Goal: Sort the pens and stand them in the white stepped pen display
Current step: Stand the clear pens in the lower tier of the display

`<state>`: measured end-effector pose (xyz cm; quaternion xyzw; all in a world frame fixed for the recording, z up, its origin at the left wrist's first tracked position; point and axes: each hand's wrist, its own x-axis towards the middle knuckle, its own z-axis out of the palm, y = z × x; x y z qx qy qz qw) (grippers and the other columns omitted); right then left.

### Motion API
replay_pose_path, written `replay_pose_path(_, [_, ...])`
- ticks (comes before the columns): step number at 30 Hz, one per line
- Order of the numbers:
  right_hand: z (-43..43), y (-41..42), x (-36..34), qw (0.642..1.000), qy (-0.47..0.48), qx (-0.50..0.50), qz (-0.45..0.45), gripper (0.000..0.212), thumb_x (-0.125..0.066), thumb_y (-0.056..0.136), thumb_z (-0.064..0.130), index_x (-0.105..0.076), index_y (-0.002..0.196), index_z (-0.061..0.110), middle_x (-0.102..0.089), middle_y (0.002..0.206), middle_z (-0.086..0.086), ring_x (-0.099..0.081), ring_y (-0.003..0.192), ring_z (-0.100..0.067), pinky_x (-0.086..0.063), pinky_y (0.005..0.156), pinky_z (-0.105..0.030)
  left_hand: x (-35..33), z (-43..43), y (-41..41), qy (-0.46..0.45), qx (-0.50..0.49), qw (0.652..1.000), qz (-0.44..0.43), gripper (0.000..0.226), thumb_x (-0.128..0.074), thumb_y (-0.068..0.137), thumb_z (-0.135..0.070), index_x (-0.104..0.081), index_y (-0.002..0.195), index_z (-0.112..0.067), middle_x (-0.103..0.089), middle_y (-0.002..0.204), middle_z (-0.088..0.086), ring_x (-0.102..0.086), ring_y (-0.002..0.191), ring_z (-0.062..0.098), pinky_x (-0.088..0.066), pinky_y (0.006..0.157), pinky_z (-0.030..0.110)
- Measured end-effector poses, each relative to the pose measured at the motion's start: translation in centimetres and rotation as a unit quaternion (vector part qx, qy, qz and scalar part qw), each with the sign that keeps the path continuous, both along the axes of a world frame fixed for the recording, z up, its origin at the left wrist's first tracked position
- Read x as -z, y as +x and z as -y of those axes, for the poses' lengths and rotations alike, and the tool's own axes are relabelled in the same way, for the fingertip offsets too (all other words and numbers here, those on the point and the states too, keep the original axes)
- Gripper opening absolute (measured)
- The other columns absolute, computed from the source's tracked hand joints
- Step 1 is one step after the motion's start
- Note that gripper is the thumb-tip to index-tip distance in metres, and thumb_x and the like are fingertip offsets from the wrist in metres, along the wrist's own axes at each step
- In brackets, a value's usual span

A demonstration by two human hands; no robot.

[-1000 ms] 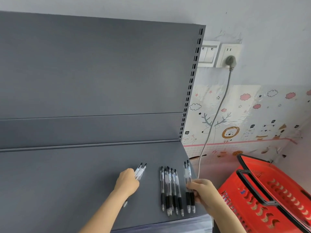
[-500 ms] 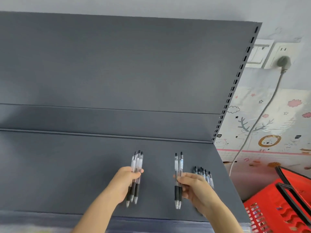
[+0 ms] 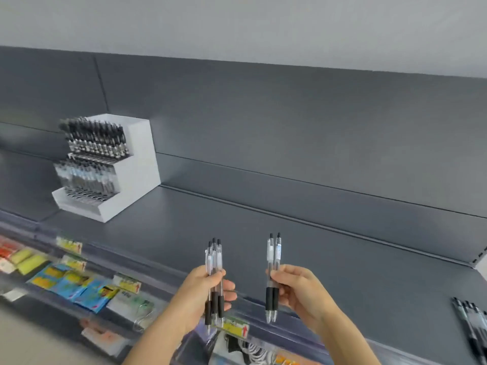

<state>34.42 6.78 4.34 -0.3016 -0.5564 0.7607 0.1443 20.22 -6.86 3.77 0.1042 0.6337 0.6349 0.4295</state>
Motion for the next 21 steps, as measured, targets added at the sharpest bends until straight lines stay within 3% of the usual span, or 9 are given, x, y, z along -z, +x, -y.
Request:
replay_pose_path(3, [4.3,-5.1,0.0,1.000,0.010,-0.027,-0.001,0.017,-0.053,0.089,0.000,-0.060,0.074,0.004,-0.046,0.052,0.002,-0.037,0.049,-0.010,-0.031,0.048,-0.020,0.1,5.1,-4.0,0.015,-0.015,1.000,-0.002,0.006,-0.048,0.095,-0.008,-0.051,0.097,-0.003,-0.066,0.066,0.015,-0.061,0.055,0.028,-0.050,0.053,0.034])
replay_pose_path(6, [7.7,-9.3,-0.2,0.999,0.018,-0.048,0.010,0.016,-0.054,0.087,-0.002,-0.059,0.073,0.003,-0.046,0.052,0.001,-0.037,0.049,-0.011,-0.028,0.050,-0.023,0.3,8.8,-7.2,0.019,-0.029,0.999,-0.014,0.010,-0.046,0.094,0.002,-0.053,0.102,0.001,-0.063,0.061,0.012,-0.055,0.053,0.024,-0.046,0.052,0.033])
replay_pose_path(9, [9.9,-12.8,-0.4,0.997,0.031,-0.065,0.027,0.025,-0.057,0.085,-0.002,-0.058,0.062,0.006,-0.045,0.052,-0.003,-0.039,0.047,-0.012,-0.030,0.052,-0.024,0.5,11.3,-9.9,0.019,-0.031,0.999,-0.004,0.016,-0.046,0.090,0.011,-0.056,0.101,0.005,-0.061,0.061,0.012,-0.053,0.051,0.020,-0.047,0.050,0.029])
replay_pose_path(14, [11.5,-19.4,-0.4,0.995,0.047,-0.087,0.033,0.032,-0.059,0.084,-0.002,-0.054,0.055,0.010,-0.045,0.050,-0.002,-0.039,0.046,-0.012,-0.032,0.051,-0.022,0.6,13.7,-14.7,0.026,-0.041,0.999,0.017,0.012,-0.048,0.090,0.009,-0.058,0.092,0.003,-0.058,0.058,0.010,-0.054,0.051,0.019,-0.047,0.051,0.029])
replay_pose_path(21, [12.2,-29.7,0.2,0.993,0.049,-0.103,0.014,0.034,-0.060,0.083,-0.003,-0.052,0.053,0.011,-0.047,0.048,0.000,-0.040,0.043,-0.010,-0.033,0.044,-0.020,0.2,12.9,-23.6,0.017,-0.068,0.997,-0.019,0.006,-0.054,0.089,0.003,-0.058,0.091,0.000,-0.068,0.076,0.019,-0.066,0.064,0.028,-0.057,0.060,0.034])
